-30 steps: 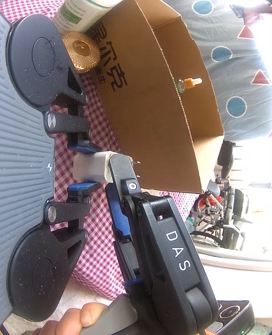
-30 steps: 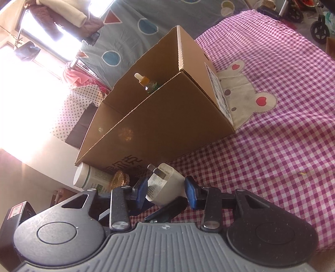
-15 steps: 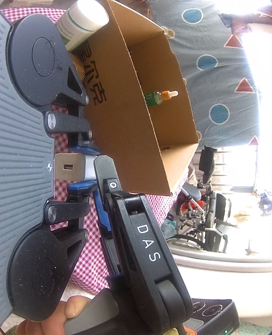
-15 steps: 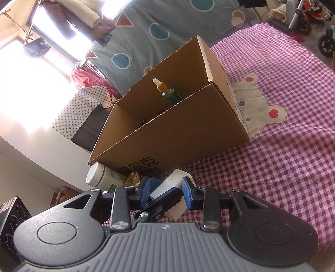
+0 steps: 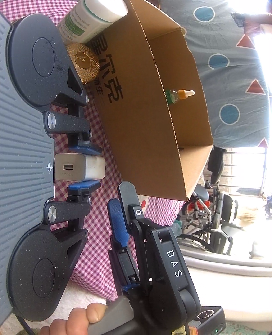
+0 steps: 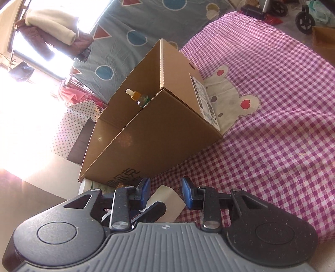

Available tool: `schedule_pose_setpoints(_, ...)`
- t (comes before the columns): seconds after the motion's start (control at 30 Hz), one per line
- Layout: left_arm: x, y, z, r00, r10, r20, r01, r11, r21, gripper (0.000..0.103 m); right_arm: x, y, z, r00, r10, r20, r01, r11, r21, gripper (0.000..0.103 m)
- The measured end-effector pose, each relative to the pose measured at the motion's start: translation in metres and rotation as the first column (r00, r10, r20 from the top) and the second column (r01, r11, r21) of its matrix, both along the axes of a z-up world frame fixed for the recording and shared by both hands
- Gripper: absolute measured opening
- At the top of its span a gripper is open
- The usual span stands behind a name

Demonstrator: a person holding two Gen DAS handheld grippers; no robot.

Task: Organize rigid objects
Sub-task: 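Carry the white plug over the box with the right gripper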

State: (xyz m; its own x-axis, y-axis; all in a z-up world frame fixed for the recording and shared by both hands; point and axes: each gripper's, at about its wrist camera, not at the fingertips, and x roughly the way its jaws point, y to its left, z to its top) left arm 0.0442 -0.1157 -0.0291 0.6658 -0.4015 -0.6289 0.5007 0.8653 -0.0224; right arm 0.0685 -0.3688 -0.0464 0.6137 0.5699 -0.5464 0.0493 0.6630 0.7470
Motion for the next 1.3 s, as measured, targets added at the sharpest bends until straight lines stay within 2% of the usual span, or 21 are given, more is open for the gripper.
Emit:
schedule_pose_setpoints(0.53, 0.009, 0.01, -0.015, 0.991, 0.023, -0.13, -0.017, 0.999, 0.047, 0.029, 0.003, 0.016, -0.039, 0.993, 0.042, -0.11, -0.027, 0.991, 0.133, 0.039)
schedule_pose_setpoints(0.67, 0.014, 0.005, -0.021, 0.99, 0.03, -0.139, -0.022, 0.998, 0.064, 0.028, 0.011, 0.023, -0.044, 0.991, 0.056, -0.12, -0.039, 0.989, 0.139, 0.041)
schedule_pose_setpoints(0.8, 0.011, 0.005, -0.019, 0.992, 0.04, -0.123, -0.034, 0.998, 0.049, 0.026, 0.016, 0.031, -0.048, 0.99, 0.075, -0.121, -0.057, 0.988, 0.147, 0.041)
schedule_pose_setpoints(0.93, 0.001, 0.012, 0.003, 0.996, 0.044, -0.075, -0.043, 0.999, 0.011, 0.026, 0.013, 0.038, -0.032, 0.992, 0.096, -0.079, -0.084, 0.986, 0.147, 0.041)
schedule_pose_setpoints(1.1, -0.004, 0.019, 0.042, 0.999, 0.051, 0.018, -0.051, 0.998, -0.021, 0.026, 0.018, 0.049, 0.014, 0.992, 0.121, 0.037, -0.125, 0.984, 0.128, 0.041)
schedule_pose_setpoints(1.3, 0.028, 0.024, 0.092, 0.994, 0.091, 0.061, -0.087, 0.995, -0.058, 0.026, 0.053, 0.062, 0.064, 0.976, 0.163, 0.147, -0.179, 0.978, 0.104, 0.042)
